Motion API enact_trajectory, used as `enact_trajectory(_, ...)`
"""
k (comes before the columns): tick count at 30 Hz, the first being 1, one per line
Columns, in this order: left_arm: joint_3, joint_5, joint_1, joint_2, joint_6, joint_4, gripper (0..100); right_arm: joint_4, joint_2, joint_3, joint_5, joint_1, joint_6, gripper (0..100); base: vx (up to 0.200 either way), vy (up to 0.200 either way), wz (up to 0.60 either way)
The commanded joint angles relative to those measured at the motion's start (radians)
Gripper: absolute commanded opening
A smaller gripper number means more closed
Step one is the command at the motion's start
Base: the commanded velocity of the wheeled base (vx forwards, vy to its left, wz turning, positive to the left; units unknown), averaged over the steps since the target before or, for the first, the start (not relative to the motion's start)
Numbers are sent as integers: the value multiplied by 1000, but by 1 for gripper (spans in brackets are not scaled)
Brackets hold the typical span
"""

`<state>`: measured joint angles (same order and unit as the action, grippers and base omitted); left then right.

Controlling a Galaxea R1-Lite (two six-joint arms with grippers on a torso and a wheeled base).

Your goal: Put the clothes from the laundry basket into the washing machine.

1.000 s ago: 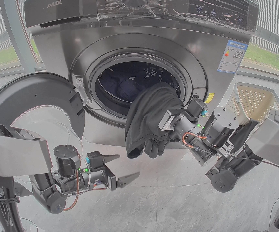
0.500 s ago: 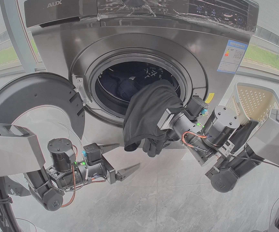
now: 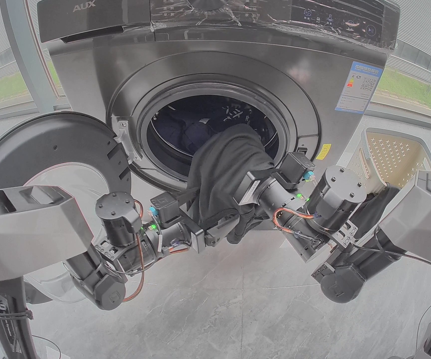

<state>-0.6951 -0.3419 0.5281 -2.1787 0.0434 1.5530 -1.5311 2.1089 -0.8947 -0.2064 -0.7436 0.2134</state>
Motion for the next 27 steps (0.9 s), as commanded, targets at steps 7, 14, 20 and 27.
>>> enact_trajectory(7,-104,17,33,-141,-40,9,100,-1,6,-4,-1,-28,1,0,0,0,0)
enact_trajectory(14,-182,57,49,-194,-48,7,100,-1,16,-10,-2,-49,3,0,0,0,0)
enact_trajectory(20,-228,93,58,-239,-54,7,100,-1,16,-10,-5,-56,4,0,0,0,0)
enact_trajectory(27,-228,95,67,-217,-62,6,100,-1,26,-12,-18,-56,6,0,0,0,0)
